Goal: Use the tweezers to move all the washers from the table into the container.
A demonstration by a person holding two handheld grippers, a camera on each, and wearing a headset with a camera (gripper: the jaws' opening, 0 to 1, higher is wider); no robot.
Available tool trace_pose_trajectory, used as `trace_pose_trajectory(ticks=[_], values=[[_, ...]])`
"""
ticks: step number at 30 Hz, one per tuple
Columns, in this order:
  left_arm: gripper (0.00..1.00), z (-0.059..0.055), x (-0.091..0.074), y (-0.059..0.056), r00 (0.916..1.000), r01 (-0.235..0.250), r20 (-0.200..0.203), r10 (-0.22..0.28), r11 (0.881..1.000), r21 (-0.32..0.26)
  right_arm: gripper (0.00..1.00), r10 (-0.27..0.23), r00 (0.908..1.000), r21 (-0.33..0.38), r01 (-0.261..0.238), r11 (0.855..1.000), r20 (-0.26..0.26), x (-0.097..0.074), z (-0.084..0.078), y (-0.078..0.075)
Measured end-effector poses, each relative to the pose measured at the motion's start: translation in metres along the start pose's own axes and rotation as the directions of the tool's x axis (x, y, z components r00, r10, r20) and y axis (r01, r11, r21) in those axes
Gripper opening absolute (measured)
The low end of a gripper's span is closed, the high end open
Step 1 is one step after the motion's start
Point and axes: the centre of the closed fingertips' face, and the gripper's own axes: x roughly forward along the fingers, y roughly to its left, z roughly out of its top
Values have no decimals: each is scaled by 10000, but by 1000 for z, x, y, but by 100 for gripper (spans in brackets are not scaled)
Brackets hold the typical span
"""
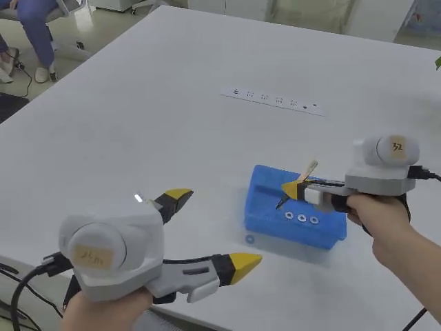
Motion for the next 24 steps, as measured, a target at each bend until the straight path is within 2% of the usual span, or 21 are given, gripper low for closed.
trace_pose_trajectory(ticks=[12,20,24], values=[[85,0,0,0,10000,-11,-11,11,10000,17,3,-46,9998,-196,42,9998,-192,3,-5,-1],[85,0,-1,0,10000,-24,-25,24,10000,12,3,-28,10000,-206,26,9998,-64,3,-2,-1],[85,0,-1,1,10000,-30,-25,30,10000,6,3,85,9998,-262,-80,9996,205,-1,2,5]])
